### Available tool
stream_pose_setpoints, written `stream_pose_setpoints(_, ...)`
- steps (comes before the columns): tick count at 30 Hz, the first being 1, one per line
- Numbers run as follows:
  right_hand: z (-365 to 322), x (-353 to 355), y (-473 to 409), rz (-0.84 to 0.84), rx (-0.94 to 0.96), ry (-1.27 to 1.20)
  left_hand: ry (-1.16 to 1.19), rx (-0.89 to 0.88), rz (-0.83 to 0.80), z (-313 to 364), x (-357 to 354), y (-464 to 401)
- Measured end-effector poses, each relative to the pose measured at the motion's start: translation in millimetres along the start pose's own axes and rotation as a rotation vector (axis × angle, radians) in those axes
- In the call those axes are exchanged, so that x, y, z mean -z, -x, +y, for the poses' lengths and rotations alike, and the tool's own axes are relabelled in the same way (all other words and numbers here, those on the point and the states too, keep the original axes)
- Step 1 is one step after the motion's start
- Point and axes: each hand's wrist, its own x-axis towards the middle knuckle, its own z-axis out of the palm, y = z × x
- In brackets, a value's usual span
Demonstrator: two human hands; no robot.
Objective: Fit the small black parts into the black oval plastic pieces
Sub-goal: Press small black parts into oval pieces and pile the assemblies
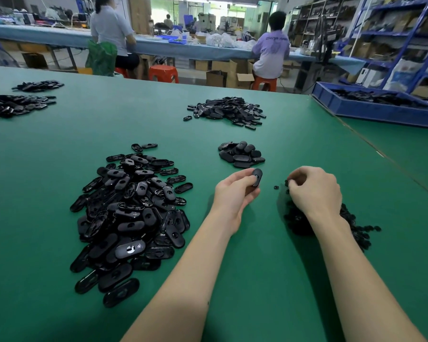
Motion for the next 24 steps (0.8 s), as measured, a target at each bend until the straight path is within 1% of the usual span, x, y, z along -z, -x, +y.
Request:
stream_pose_setpoints(2, -4.2, -0.7, -1.0, -0.029, 0.044, -0.240, -0.007, -0.011, -0.002, 0.2, -0.3, 1.1)
stream_pose_setpoints(3, -7.7, -1.1, -1.2, -0.078, 0.032, -0.395, -0.013, -0.018, -0.004, 0.4, -0.4, 1.7)
stream_pose_setpoints(6, -19.4, -3.8, 2.1, -0.309, -0.088, -0.874, -0.032, -0.046, -0.023, 1.0, 0.8, 2.7)
stream_pose_setpoints(9, -25.9, -5.1, 4.2, -0.441, -0.145, -1.118, -0.038, -0.090, -0.049, 4.2, 3.6, 3.2)
stream_pose_setpoints(11, -26.6, -4.7, 5.3, -0.480, -0.160, -1.204, -0.032, -0.116, -0.036, 6.0, 6.4, 1.8)
stream_pose_setpoints(17, -23.9, -6.8, 6.6, -0.533, -0.207, -1.278, -0.037, -0.162, 0.011, 5.8, 8.1, -3.6)
stream_pose_setpoints(21, -22.0, -6.4, 4.8, -0.562, -0.220, -1.283, -0.026, -0.173, 0.028, 6.1, 10.3, -4.9)
stream_pose_setpoints(24, -23.0, -8.2, 5.7, -0.582, -0.217, -1.267, -0.071, -0.189, 0.035, 5.1, 11.2, -3.8)
